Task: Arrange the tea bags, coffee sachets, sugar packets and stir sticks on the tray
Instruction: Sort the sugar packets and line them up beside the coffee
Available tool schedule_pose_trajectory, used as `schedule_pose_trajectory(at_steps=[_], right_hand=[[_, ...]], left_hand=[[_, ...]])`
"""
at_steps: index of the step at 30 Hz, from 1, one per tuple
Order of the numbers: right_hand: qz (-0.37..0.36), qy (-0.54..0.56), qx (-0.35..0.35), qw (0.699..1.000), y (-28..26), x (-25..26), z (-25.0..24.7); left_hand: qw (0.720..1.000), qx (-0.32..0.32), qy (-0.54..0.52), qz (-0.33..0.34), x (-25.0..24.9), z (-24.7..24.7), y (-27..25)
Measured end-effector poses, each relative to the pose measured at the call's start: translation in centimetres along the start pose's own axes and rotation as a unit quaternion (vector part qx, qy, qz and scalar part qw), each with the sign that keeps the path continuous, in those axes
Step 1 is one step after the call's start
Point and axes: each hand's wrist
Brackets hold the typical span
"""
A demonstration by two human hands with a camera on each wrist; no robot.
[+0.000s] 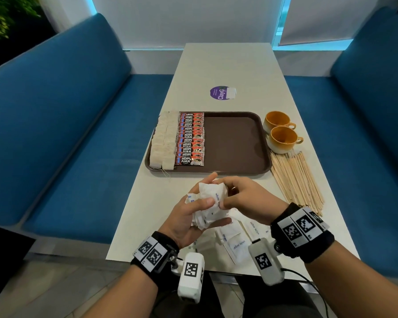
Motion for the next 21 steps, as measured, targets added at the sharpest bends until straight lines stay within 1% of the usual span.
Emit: schedule_pose_trajectory(at_steps=[2, 4, 7, 10, 11, 14, 17, 21], right_hand=[[-0.012, 0.013, -0.011, 1.000, -0.1, 0.0, 0.0], [-0.022, 0.004, -0.060, 0.998, 0.1, -0.1, 0.0], [-0.030, -0.037, -0.118, 0.992, 0.0, 0.1, 0.2], [-0.054, -0.112, -0.147, 0.981, -0.3, 0.3, 0.3], [-0.060, -0.109, -0.149, 0.981, -0.4, 0.4, 0.2], [-0.067, -0.030, -0.125, 0.989, -0.6, 0.5, -0.2], [-0.086, 0.019, -0.102, 0.991, -0.7, 0.3, -0.2], [-0.070, 0.105, -0.095, 0.988, -0.9, -0.1, 0.0]], left_hand=[[1.000, 0.009, -0.007, 0.012, 0.0, 0.1, -0.1], [0.999, 0.013, -0.014, 0.026, 0.2, 0.1, 0.0], [0.999, -0.017, -0.025, 0.039, 0.4, 0.4, 0.2], [0.997, -0.053, -0.033, 0.045, 0.5, 0.3, 0.3], [0.997, -0.060, -0.034, 0.044, 0.4, 0.2, 0.2], [0.997, -0.066, -0.018, 0.030, 0.1, 0.1, -0.1], [0.998, -0.065, -0.010, 0.018, -0.1, 0.3, -0.4], [0.998, -0.056, -0.024, 0.011, -0.5, 0.5, -0.8]])
Point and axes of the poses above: each hand's wrist, its own y-axis towards the middle knuckle, its own z-axis out of the palm, x = y × z
